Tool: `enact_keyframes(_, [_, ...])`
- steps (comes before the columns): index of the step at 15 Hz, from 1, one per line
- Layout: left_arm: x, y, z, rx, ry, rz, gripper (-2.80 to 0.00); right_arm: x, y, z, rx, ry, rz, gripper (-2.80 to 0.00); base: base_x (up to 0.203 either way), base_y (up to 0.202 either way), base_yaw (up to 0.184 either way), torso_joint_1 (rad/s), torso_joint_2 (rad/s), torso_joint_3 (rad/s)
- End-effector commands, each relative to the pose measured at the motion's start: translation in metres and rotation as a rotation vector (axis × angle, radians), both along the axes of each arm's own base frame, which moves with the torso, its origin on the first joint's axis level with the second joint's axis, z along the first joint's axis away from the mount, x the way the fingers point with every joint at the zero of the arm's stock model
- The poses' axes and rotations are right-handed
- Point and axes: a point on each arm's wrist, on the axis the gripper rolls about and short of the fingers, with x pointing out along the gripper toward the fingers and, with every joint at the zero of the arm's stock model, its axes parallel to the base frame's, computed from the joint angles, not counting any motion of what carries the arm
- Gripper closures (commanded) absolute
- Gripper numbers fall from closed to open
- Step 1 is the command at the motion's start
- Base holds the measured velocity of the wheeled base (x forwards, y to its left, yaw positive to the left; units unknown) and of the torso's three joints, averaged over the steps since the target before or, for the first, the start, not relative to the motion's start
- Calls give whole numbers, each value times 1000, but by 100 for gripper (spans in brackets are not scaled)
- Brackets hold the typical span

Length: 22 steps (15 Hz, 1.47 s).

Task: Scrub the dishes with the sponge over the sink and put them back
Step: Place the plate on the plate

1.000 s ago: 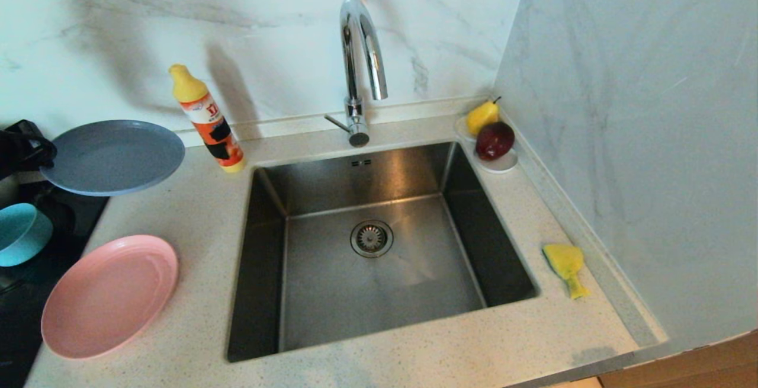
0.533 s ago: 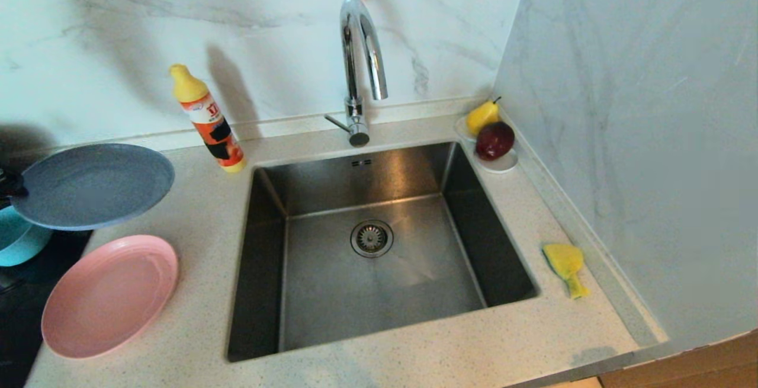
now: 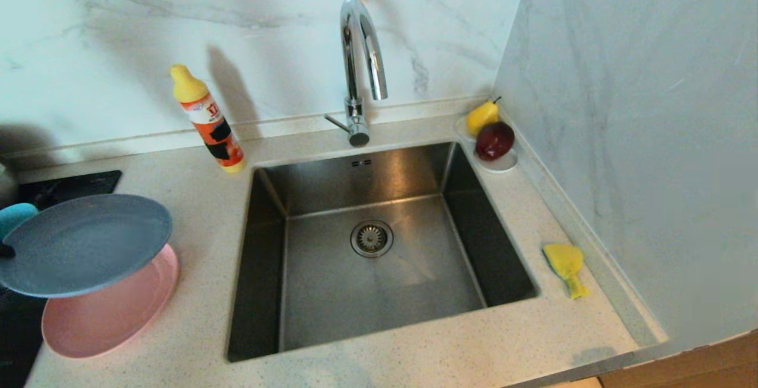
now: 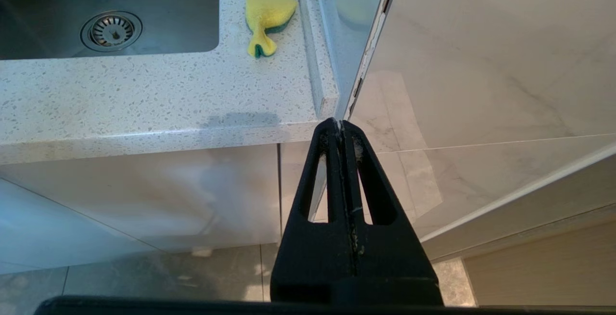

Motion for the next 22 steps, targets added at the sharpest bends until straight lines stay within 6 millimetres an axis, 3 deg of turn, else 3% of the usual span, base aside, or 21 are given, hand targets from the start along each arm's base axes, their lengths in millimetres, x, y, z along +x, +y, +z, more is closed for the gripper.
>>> enact_keyframes(1, [-11,-9,-15,-17,20,-2,0,0,0,0,0,1,1,0,0,0,0,0,0,0])
enact_keyframes(4, [-11,-7,-33,-5,11,-1,0,0,0,0,0,1,1,0,0,0,0,0,0,0])
enact_keyframes(8, [-14,2,-37,1,12,21,0,0,0,0,0,1,1,0,0,0,0,0,0,0])
enact_keyframes(15, [-12,13,-65,-64,-23,-12,0,0,0,0,0,1,1,0,0,0,0,0,0,0])
enact_keyframes(22, [4,30,-91,-53,-36,-19,0,0,0,0,0,1,1,0,0,0,0,0,0,0])
